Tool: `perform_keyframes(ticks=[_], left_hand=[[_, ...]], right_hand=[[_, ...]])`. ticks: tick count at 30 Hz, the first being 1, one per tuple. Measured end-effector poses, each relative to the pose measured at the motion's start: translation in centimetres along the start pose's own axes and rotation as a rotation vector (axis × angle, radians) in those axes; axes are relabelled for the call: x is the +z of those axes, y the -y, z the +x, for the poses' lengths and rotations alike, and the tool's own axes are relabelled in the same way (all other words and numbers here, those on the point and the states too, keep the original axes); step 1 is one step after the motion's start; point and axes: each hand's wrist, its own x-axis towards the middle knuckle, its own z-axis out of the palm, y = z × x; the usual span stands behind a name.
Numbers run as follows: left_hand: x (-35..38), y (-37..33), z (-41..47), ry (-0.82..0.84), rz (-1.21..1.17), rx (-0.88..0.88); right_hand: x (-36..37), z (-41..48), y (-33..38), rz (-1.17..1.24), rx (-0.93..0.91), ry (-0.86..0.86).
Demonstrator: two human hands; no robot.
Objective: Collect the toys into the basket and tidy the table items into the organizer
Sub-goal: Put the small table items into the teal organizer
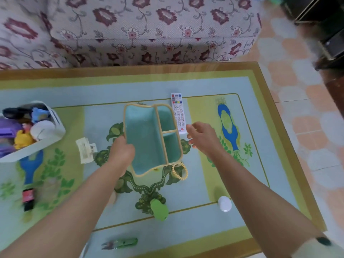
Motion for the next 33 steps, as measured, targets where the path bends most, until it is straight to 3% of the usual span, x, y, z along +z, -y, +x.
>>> perform_keyframes(ticks=[5, 12, 16, 20, 24, 28, 31, 33], left_hand=[[-0.8, 0.6, 2.5, -0.016, -0.025, 0.007], [0.3, 1.9, 4.6, 0.030, -0.044, 0.000], [0.9, 2.1, 5.1, 0.073, -0.073, 0.022], [1.0, 2.1, 5.3, 0.057, -0.091, 0.042], [0.6, 1.9, 4.6, 0.047, -0.061, 0.027], [-0.2, 1.3, 3.3, 0.048, 0.015, -0.001], [-0.5, 0.7, 2.1, 0.049, 0.062, 0.003], [-0.4, 0.2, 1.0, 0.061, 0.069, 0.018]], right_hand=[[3.5, 6.3, -0.6, -0.194, 0.029, -0.122], [7.8, 11.0, -2.1, -0.525, 0.095, -0.161], [8.3, 12.5, -2.2, -0.578, 0.102, -0.155], [7.5, 12.9, -2.2, -0.342, 0.191, -0.077], [4.2, 10.9, -1.5, 0.371, 0.279, 0.012], [-0.4, 7.0, 1.1, 0.716, -0.008, 0.049], [-2.8, 3.8, 3.3, 0.711, -0.255, 0.146], [-3.2, 2.3, 4.3, 0.610, -0.313, 0.215]])
